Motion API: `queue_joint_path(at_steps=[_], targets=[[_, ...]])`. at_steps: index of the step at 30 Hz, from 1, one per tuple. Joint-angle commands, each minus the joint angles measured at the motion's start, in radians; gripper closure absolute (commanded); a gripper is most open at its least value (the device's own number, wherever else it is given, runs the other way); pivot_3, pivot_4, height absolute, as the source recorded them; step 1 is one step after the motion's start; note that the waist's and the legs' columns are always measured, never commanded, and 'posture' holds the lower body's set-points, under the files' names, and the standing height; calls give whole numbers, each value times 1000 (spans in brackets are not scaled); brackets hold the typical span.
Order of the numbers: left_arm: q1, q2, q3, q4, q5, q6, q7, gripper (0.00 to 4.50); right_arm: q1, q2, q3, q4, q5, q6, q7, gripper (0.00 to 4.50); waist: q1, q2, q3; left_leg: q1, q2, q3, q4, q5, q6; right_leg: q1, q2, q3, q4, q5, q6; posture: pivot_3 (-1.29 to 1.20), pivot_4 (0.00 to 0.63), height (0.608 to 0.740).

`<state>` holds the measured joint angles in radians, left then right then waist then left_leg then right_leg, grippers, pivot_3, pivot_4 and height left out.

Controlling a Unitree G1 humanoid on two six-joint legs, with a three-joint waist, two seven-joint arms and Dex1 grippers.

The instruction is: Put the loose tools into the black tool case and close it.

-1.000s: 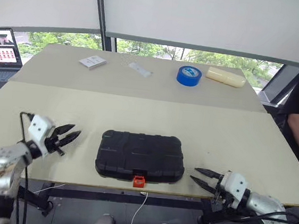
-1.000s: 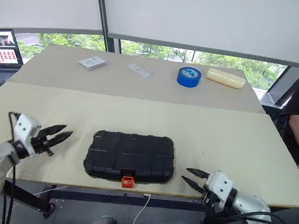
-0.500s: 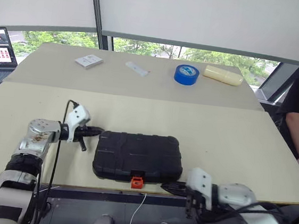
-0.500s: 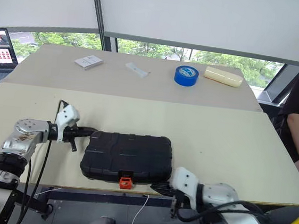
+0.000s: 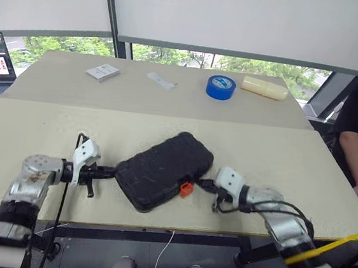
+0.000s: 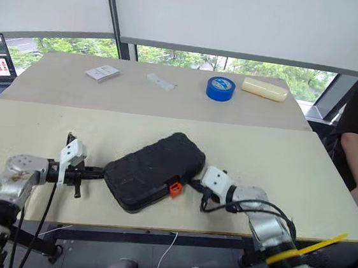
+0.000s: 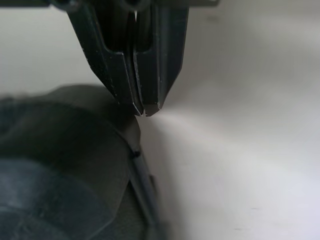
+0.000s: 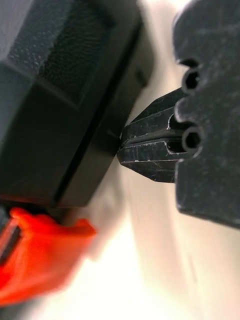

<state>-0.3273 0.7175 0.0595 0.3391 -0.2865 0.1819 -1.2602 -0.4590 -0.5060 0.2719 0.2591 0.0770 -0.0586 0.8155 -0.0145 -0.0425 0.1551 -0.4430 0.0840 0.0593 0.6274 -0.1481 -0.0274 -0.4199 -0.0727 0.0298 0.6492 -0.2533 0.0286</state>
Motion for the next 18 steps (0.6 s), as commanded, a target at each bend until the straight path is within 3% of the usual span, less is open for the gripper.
queue_joint_path(at_steps=[1, 7, 12, 18], targets=[[41, 38, 88, -73, -75, 92, 32, 4403, -52, 19, -55, 60, 28, -107, 32, 4500, 0, 0, 0, 0, 0, 0, 0, 0, 0, 0, 1, 0, 0, 0, 0, 0, 150, 740], [8, 123, 158, -150, -220, 306, -21, 4403, 18, -15, -109, 1, 74, -57, 87, 4500, 4, 0, 0, 0, 2, 0, -1, 0, 0, -1, 3, 1, 0, 0, 0, 0, 150, 740], [-160, -13, -12, -314, -231, 409, 36, 4403, 180, -49, -109, -189, 100, 107, 95, 4500, 37, 0, 0, -1, -2, 1, 3, 0, 0, 3, -1, 1, 0, -2, 3, 0, 150, 740], [-328, -116, -233, -221, -73, 410, 106, 4403, 209, 9, -56, -291, 68, 212, 35, 4500, 5, 0, 0, -1, -1, -2, 6, 0, 0, 3, 8, 12, 0, 0, 9, 0, 150, 740]])
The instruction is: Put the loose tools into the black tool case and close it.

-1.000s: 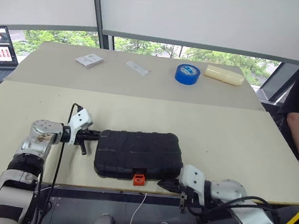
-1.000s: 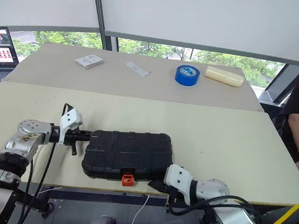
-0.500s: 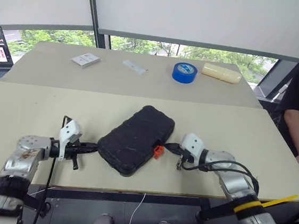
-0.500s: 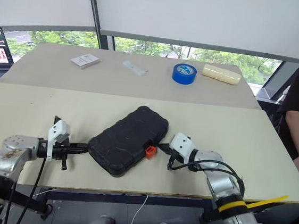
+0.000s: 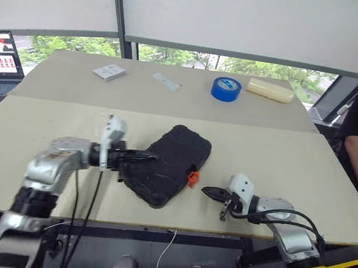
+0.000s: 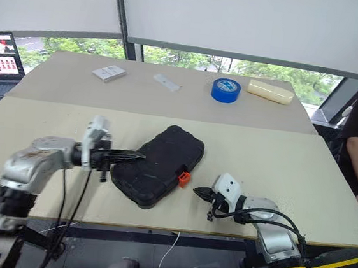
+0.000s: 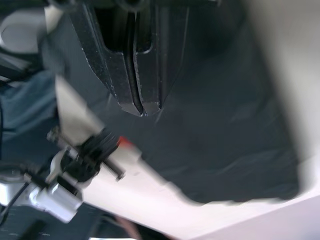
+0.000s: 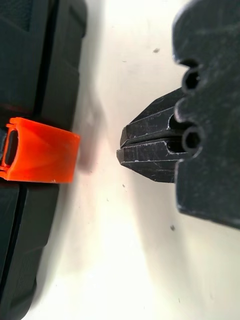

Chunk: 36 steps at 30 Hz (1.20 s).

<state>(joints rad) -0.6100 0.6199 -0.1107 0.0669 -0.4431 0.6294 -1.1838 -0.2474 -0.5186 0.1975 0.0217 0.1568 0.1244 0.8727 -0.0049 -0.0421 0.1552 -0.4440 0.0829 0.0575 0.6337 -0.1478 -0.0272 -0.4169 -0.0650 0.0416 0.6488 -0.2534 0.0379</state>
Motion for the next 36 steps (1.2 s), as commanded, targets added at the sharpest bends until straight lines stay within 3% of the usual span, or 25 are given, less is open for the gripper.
queue_joint_path(at_steps=[1, 6, 14, 23, 29, 36], targets=[[-66, -34, -90, 83, 114, -51, 45, 4403, -8, 37, 25, -52, -18, 36, -35, 4500, -9, 0, 0, 0, 0, -1, 0, 0, 0, 0, 1, 1, 0, 0, 0, 0, 150, 740], [-80, -48, -174, 177, 231, -139, 61, 4403, -44, 90, 43, -14, -52, 34, -74, 4500, -11, 2, -1, 3, 1, -4, -2, 0, 0, -1, 5, 3, 0, 0, -1, 0, 150, 740], [-40, -41, -155, 197, 238, -158, 76, 4403, -83, 159, 39, 23, -45, -15, -79, 4500, -12, 2, -3, 3, 1, -4, -1, 0, 0, 0, 5, 4, 1, 0, -2, 0, 150, 740], [-5, -55, -147, 208, 242, -171, 91, 4403, -87, 206, -37, -63, 67, -74, -46, 4500, -15, 3, -3, 4, 1, -4, -1, 0, 0, 0, 6, 5, 2, 1, -2, 0, 150, 740], [11, -59, -151, 210, 244, -166, 85, 4403, -94, 193, -39, -99, 96, -62, -1, 4500, -21, 3, -4, 9, 1, -3, -1, 0, 0, -1, 7, 9, 8, 0, -3, 0, 150, 740], [15, -75, -159, 213, 252, -168, 85, 4403, -88, 162, -20, -78, 74, -15, 8, 4500, -11, 2, -8, 23, 0, -2, -6, -2, -3, 13, 7, 10, 6, -8, -12, 0, 150, 740]])
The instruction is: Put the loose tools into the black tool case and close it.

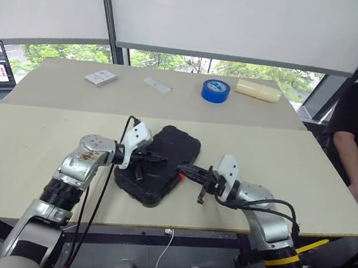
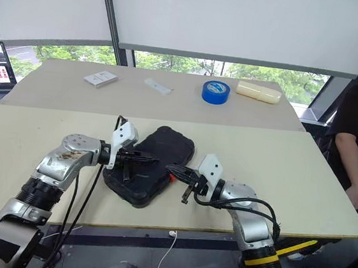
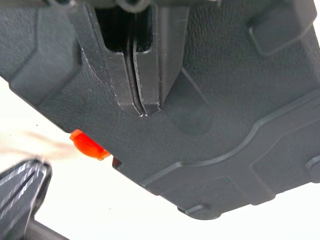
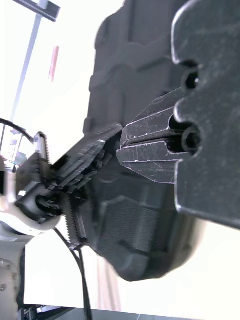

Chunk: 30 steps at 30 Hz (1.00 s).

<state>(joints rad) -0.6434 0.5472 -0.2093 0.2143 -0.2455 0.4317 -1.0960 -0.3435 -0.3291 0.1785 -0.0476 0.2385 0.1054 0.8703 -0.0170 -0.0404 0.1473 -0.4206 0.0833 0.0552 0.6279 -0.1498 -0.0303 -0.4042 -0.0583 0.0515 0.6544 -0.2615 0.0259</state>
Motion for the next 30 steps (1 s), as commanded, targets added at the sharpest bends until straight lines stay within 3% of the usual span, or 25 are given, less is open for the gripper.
queue_joint_path(at_steps=[1, 10, 22, 30], targets=[[48, -4, -60, 67, 55, 29, -2, 4403, 13, -35, -3, -13, -6, 5, 14, 4500, 3, 1, 0, 0, 0, 0, 0, 0, 0, 0, 0, 0, 0, 0, 0, 0, 150, 740], [66, 0, -55, 55, 57, 17, -3, 4403, 99, -152, -31, -96, 3, 165, -12, 4500, 4, 1, -2, 0, -1, 0, -1, 0, 0, 0, -1, 0, 0, -1, 0, 0, 150, 740], [64, -1, -54, 43, 56, 27, -6, 4403, -48, -26, 1, 79, -47, 83, -64, 4500, 2, 2, -4, 0, -1, 0, -2, 0, 0, 0, -1, 0, -2, -1, 0, 0, 150, 740], [62, -6, -39, 48, 50, 8, -8, 4403, -38, -29, 10, 90, -56, 81, -38, 4500, -6, 3, -4, 1, 0, 0, -3, 0, 0, 0, 0, 0, -2, -1, 0, 0, 150, 740]])
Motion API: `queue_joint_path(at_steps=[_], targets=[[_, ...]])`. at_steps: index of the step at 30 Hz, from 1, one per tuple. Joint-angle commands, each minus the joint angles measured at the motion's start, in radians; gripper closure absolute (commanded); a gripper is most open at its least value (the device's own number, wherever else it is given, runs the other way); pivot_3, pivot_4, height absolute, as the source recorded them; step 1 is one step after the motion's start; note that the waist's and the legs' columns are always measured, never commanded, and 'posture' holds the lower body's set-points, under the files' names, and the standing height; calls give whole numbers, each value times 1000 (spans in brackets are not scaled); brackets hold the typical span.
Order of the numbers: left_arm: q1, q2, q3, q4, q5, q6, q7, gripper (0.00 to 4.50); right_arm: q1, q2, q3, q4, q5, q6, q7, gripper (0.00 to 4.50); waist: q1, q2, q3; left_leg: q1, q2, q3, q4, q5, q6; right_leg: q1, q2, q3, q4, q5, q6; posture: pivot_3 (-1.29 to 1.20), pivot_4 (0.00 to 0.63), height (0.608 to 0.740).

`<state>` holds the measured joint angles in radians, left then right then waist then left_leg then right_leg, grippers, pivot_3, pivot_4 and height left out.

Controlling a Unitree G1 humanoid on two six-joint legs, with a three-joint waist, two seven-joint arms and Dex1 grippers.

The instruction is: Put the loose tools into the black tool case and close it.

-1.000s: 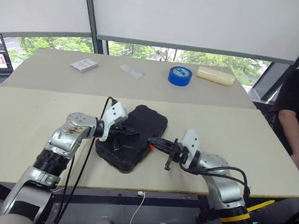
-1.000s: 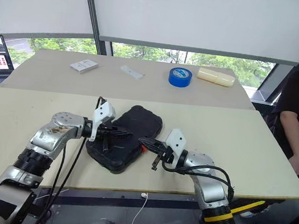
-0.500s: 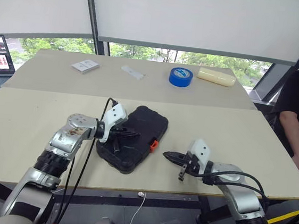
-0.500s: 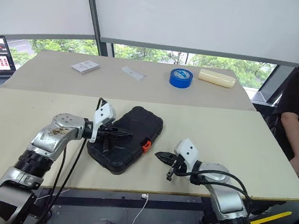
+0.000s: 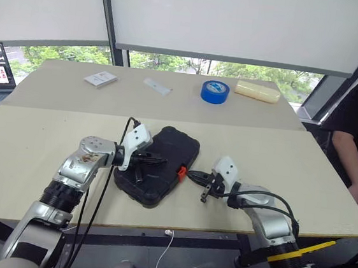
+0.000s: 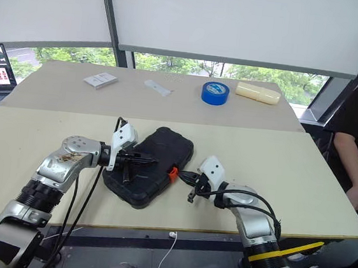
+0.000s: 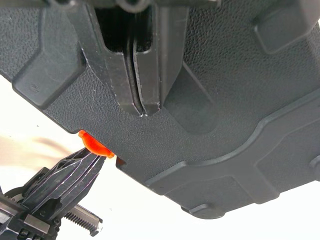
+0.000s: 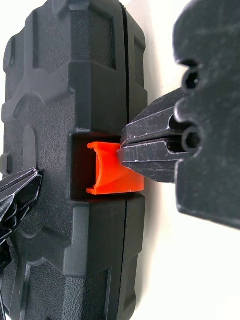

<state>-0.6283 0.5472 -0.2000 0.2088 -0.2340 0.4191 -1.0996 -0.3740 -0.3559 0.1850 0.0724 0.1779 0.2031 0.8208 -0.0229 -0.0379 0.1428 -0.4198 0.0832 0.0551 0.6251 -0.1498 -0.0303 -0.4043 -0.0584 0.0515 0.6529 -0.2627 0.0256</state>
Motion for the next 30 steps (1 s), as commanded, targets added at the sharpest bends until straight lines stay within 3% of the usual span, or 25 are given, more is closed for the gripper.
queue_joint_path(at_steps=[1, 3, 6, 7, 8, 12, 15, 16, 19, 23, 30], targets=[[49, -8, -36, 54, 29, 10, -8, 4403, 3, -13, -4, -44, 8, -17, 18, 4500, 0, 0, 0, 0, 0, 0, 0, 0, 0, 0, 0, 0, 0, 0, 0, 0, 150, 740], [64, -15, 15, 45, -9, -52, -20, 4403, 30, -39, -33, -88, 32, -15, 33, 4500, 2, 0, 0, 0, 0, 0, 0, 0, 0, 0, 0, 0, 0, 0, 0, 0, 150, 740], [116, 4, 125, 4, -78, -150, -51, 3725, 92, -91, -95, -183, 105, 2, 77, 4500, 5, 1, 0, -2, 0, 0, -2, 0, 0, -1, 0, 0, -4, 0, 0, 0, 150, 740], [135, 15, 165, -16, -106, -174, -62, 3373, 113, -115, -111, -211, 121, -5, 93, 3922, 5, 1, 0, -3, 0, 1, -3, 0, 1, -1, -1, 0, -5, 0, 0, 0, 150, 740], [157, 35, 209, -36, -132, -194, -75, 2967, 137, -143, -130, -237, 134, -13, 112, 3780, 2, 1, 0, -4, 0, 1, -3, 0, 1, -2, -1, 0, -6, 0, 0, 0, 150, 740], [254, 138, 350, -87, -188, -199, -82, 1474, 208, -225, -205, -286, 168, -84, 171, 2402, -1, 0, 2, -5, 1, 1, -4, -2, 3, -4, 0, 0, -6, 2, 4, 0, 150, 740], [358, 228, 443, -95, -178, -229, -77, 247, 247, -278, -258, -261, 163, -180, 216, 1237, 0, -2, 4, -5, 0, 2, -10, -2, 3, -6, 0, 0, -7, 0, 4, 0, 150, 740], [415, 252, 481, -77, -126, -288, -28, 20, 258, -298, -275, -242, 173, -213, 250, 1011, 2, -2, 4, -5, 1, 2, -10, -2, 3, -7, 0, 0, -7, 0, 3, 0, 150, 740], [584, 267, 574, -50, -62, -409, 42, 0, 264, -331, -317, -157, 185, -299, 303, 12, 6, -2, 5, -5, 0, 5, -14, -2, 3, -9, -2, 1, -9, -1, 3, 0, 150, 740], [741, 261, 640, -41, -79, -446, 46, 0, 229, -358, -315, -73, 161, -357, 329, 12, 10, -5, 6, -7, 1, 8, -15, -3, 2, -13, -3, 3, -11, -1, -5, 0, 150, 740], [794, 237, 641, -103, -103, -446, 83, 0, 205, -363, -298, 8, 137, -437, 351, 12, 22, -6, 7, -10, 1, 9, -14, -7, -5, -17, -3, 3, -10, -1, -4, 0, 150, 740]])
